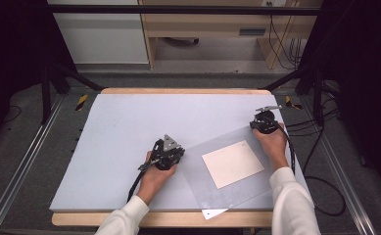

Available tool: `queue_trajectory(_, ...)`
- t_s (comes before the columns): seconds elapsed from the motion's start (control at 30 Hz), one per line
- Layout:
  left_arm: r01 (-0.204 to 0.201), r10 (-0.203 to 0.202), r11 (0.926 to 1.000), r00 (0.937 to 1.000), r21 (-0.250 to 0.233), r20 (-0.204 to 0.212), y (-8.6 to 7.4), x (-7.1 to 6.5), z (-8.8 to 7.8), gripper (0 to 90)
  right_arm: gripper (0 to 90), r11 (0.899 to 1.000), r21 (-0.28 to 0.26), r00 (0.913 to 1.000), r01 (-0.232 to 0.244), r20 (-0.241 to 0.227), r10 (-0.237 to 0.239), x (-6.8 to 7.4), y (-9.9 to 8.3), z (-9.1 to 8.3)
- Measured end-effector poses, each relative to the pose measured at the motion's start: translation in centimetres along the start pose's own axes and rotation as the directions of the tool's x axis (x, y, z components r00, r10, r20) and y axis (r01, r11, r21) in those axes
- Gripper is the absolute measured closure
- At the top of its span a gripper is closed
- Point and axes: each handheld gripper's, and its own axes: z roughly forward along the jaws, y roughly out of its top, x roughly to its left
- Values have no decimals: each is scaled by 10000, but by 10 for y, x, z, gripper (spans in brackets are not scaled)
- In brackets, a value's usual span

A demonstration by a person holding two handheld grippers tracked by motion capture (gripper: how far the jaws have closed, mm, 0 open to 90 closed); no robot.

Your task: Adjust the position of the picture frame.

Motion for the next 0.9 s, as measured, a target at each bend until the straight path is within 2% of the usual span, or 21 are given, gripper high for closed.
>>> queue_trajectory(0.43,6,-6,10000,10000,14,-20,0,0,0,842,846,9999,-66,9998,-118,-177,117,-2,0,1)
queue_trajectory(0.57,4,-4,10000,10000,19,-15,0,0,0,842,843,9999,-132,9999,33,-162,-35,-2,0,2)
queue_trajectory(0.8,89,-89,10000,10000,45,-13,1,0,0,841,845,9999,-116,10000,-14,-95,13,0,4,2)
queue_trajectory(0.9,212,-212,9998,9998,34,46,1,1,0,840,850,9998,-140,9998,164,-101,-165,-1,3,2)
